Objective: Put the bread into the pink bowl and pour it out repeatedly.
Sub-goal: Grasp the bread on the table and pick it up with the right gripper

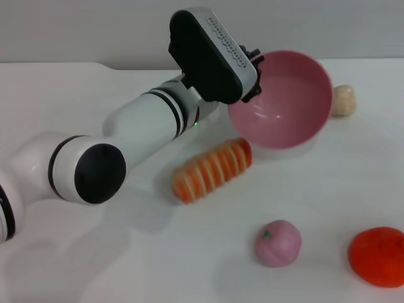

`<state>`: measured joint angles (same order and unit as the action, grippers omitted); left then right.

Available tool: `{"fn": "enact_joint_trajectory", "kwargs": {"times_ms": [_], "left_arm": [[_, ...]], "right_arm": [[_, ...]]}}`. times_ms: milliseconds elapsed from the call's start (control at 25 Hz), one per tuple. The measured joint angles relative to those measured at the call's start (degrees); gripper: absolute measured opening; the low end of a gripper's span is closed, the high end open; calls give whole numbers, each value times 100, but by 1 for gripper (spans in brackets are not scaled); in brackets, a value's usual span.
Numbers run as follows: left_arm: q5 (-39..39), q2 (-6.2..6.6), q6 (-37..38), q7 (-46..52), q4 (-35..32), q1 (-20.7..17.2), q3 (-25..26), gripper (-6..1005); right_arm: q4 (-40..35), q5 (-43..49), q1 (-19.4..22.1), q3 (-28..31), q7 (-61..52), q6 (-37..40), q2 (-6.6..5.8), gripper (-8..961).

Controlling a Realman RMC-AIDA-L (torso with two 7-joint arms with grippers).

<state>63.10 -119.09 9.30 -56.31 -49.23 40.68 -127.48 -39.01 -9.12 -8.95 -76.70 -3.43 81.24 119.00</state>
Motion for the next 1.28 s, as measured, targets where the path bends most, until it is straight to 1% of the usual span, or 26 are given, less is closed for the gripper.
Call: {"fn": "enact_joint_trajectory", "kwargs": {"times_ms": [120, 440, 520, 560, 600, 760, 1000, 1120, 1200, 1280], "left_arm": [[21, 0, 38, 25, 52, 42, 204, 33], [52, 41, -27, 311, 143, 164, 1159, 33], [54, 50, -197, 443, 143, 209, 1529, 33], [54, 50, -197, 443, 143, 209, 1529, 33], [54, 58, -550, 549, 152, 277, 2003, 33], [58, 77, -1362, 632, 209, 451, 2876, 33], [3, 137, -3137, 597, 286, 710, 4469, 33], [-14, 214, -4097, 550, 298, 775, 5283, 33], [-19, 275, -4524, 516, 299, 791, 5590, 33], [-20, 365, -5027, 492, 299, 799, 5938, 33]], "right_arm": [[11, -8, -21, -41, 0, -12, 0, 515], [177, -6, -99, -224, 0, -63, -8, 512], [264, -6, -136, -288, 0, -73, -11, 512], [319, -5, -161, -323, 0, -85, -13, 511], [376, -5, -187, -347, 0, -90, -16, 511], [516, 7, -247, -437, 0, -115, -18, 510], [580, 13, -293, -588, 0, -294, -22, 508], [542, 16, -333, -677, -9, -630, -38, 507], [524, 19, -387, -743, -49, -882, -52, 507], [511, 23, -444, -785, -121, -1141, -59, 506]]}}
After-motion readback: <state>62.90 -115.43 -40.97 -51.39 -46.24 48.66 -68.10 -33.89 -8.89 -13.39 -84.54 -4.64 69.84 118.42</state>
